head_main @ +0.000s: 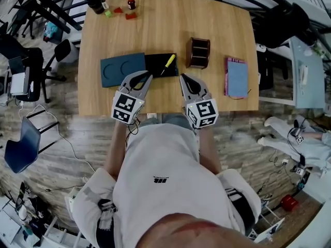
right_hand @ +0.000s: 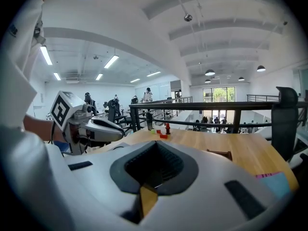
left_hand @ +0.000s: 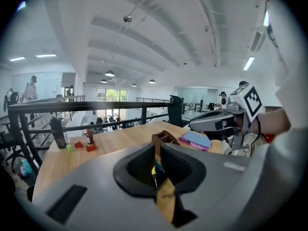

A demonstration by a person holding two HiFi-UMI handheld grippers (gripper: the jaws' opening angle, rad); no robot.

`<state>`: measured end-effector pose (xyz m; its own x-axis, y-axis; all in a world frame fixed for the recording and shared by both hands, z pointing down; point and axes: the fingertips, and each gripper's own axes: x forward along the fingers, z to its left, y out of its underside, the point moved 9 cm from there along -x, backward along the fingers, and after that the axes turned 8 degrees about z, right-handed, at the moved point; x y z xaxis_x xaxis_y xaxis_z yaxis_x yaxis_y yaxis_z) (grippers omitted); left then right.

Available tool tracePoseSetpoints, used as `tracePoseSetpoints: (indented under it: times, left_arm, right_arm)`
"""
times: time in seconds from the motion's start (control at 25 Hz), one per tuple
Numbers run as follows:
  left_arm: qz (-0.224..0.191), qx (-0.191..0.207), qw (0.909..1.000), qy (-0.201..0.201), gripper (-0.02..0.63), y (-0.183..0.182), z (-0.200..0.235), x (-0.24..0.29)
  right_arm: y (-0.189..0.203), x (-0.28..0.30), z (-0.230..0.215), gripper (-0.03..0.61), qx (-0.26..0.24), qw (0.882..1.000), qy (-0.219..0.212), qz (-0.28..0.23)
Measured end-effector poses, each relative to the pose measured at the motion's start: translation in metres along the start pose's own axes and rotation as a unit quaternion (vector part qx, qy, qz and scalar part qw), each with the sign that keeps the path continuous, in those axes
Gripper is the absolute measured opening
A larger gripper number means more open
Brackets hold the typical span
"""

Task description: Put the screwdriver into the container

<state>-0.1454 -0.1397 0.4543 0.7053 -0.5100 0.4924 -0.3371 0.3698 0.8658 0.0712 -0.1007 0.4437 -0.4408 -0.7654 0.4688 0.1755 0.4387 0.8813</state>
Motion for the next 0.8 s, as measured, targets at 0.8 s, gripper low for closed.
tracePoseSetpoints:
  times: [0.8]
  left_arm:
    - [-0.027, 0.015, 0.9994, 0.017, 0.034, 0.010, -0.011, -0.038]
  right_arm:
    - [0.005, -0.029, 0.037, -0.005, -0.004, 1.000, 0.028, -0.006]
